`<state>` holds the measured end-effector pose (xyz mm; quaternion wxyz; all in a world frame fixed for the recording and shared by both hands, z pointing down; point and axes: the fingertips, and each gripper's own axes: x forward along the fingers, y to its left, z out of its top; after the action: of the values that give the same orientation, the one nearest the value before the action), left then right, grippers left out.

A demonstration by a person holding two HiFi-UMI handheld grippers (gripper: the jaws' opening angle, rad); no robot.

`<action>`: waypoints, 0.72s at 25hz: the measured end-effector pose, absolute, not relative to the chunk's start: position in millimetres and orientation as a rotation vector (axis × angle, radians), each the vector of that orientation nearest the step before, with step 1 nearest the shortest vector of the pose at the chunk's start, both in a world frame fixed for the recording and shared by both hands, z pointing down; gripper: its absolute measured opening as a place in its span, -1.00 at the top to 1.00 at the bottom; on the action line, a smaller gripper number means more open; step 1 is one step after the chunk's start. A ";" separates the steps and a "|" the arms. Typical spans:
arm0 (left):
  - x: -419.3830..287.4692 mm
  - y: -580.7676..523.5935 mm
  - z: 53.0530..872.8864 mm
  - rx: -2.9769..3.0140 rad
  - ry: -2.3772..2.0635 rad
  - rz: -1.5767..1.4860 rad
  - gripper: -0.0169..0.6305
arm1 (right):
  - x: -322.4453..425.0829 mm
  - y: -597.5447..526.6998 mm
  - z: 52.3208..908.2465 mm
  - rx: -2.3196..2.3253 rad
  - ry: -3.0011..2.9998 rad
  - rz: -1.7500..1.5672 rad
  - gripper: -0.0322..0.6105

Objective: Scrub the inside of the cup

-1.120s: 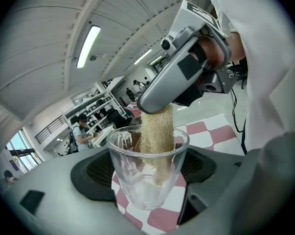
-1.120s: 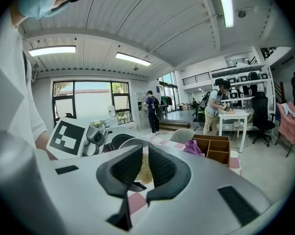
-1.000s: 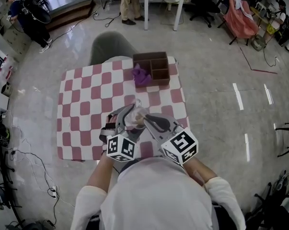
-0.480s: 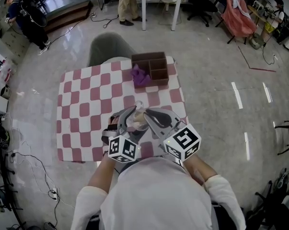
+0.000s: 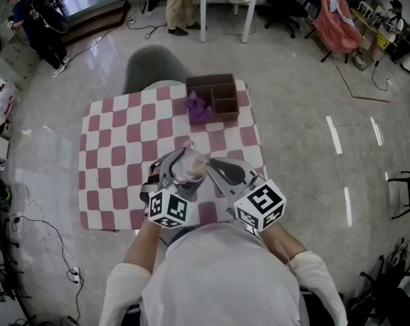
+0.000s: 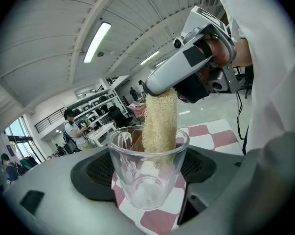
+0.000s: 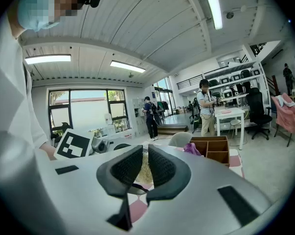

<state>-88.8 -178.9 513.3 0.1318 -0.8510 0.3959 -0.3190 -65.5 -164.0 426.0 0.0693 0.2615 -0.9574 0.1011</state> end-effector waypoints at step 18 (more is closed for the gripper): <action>-99.2 -203.4 532.7 -2.584 1.229 -0.865 -0.22 | -50.1 -181.6 419.9 0.901 -2.887 0.330 0.72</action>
<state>-99.2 -203.4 532.7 0.0762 -0.8619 0.4100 -0.2886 -50.1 -181.6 419.9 0.0495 0.2956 -0.9479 0.1082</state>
